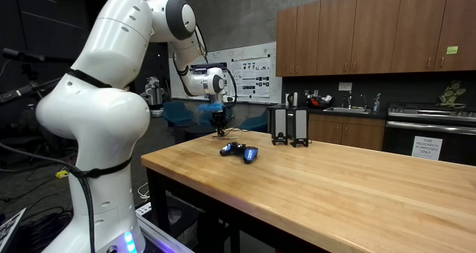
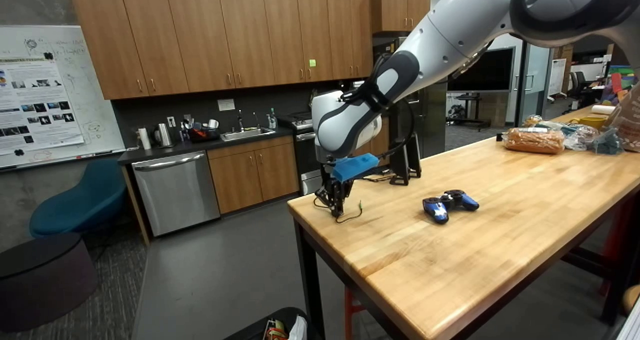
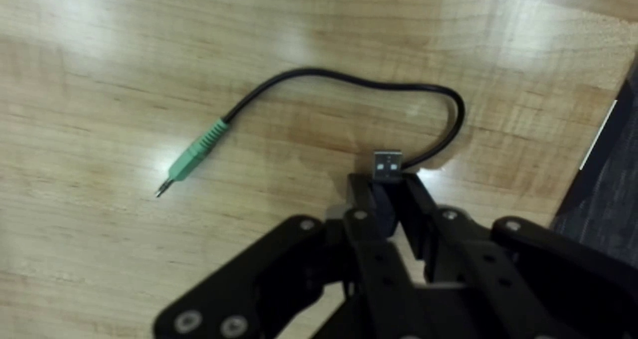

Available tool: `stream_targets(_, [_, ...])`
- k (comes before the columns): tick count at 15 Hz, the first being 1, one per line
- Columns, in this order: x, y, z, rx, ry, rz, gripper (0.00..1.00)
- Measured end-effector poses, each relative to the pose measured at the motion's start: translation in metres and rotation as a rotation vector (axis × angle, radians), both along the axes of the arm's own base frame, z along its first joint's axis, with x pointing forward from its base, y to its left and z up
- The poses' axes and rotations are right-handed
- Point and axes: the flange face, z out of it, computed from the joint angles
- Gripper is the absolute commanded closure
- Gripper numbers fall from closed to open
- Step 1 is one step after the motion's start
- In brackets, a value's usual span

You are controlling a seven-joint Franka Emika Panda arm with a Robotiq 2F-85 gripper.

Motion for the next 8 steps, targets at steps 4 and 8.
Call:
stream_targets(4, [-0.001, 0.003, 0.012, 0.002, -0.017, 0.006, 0.95])
stream_targets(8, [-0.01, 0.001, 0.021, -0.001, -0.021, 0.007, 0.95])
